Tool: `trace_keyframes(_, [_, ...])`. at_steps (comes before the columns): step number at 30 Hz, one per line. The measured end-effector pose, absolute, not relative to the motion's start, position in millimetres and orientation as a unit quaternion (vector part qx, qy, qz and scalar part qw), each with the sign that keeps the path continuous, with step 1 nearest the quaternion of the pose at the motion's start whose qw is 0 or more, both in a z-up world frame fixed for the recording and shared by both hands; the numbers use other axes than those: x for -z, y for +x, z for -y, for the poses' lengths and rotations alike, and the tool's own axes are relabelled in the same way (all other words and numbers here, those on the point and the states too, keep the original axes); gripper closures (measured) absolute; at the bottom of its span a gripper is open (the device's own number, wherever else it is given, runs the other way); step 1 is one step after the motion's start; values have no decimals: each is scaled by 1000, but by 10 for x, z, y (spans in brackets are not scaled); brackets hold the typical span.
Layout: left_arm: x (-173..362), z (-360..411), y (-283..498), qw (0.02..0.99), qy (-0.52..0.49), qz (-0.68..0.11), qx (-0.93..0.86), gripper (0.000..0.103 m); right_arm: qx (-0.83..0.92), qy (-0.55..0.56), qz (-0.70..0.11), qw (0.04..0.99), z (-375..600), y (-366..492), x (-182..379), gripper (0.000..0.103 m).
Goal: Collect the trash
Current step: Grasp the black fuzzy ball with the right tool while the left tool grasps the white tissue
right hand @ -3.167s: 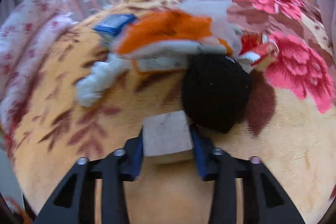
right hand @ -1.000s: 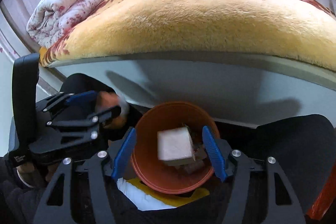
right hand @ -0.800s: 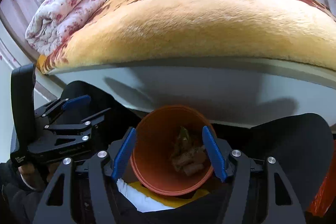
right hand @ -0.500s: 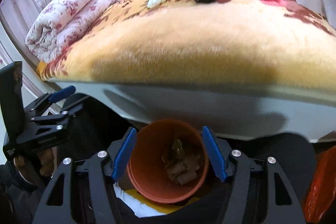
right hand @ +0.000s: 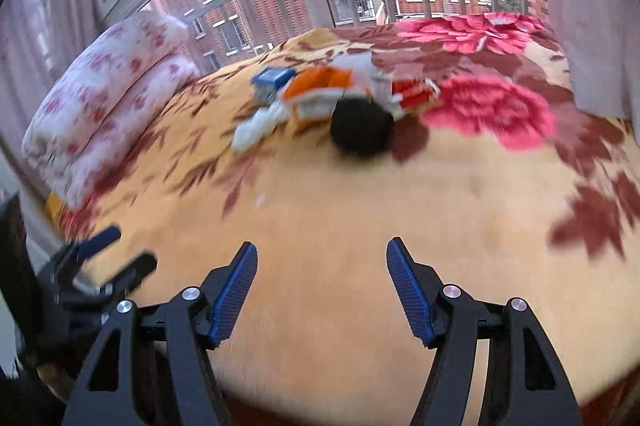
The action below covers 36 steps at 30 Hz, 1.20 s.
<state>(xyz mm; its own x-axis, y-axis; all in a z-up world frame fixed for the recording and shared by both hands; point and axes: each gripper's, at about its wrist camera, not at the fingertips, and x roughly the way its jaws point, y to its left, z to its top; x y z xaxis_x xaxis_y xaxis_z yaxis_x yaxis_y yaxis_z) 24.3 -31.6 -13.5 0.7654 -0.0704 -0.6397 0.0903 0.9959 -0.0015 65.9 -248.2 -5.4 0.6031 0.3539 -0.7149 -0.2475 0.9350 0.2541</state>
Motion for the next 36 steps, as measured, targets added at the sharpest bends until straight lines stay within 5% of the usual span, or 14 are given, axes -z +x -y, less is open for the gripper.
trace_keyframes(16, [472, 134, 995, 919, -12, -391, 37, 15, -59, 112, -464, 877, 2208, 2340, 594, 30])
trace_keyframes(18, [484, 135, 1005, 917, -12, -396, 38, 15, -51, 114, -477, 870, 2181, 2417, 667, 40])
trace_keyframes(24, [420, 131, 1063, 913, -11, -403, 52, 15, -59, 127, -456, 879, 2248, 2313, 653, 53])
trace_keyframes(36, [136, 188, 1657, 920, 52, -382, 77, 15, -110, 164, -425, 884, 2605, 1419, 465, 53])
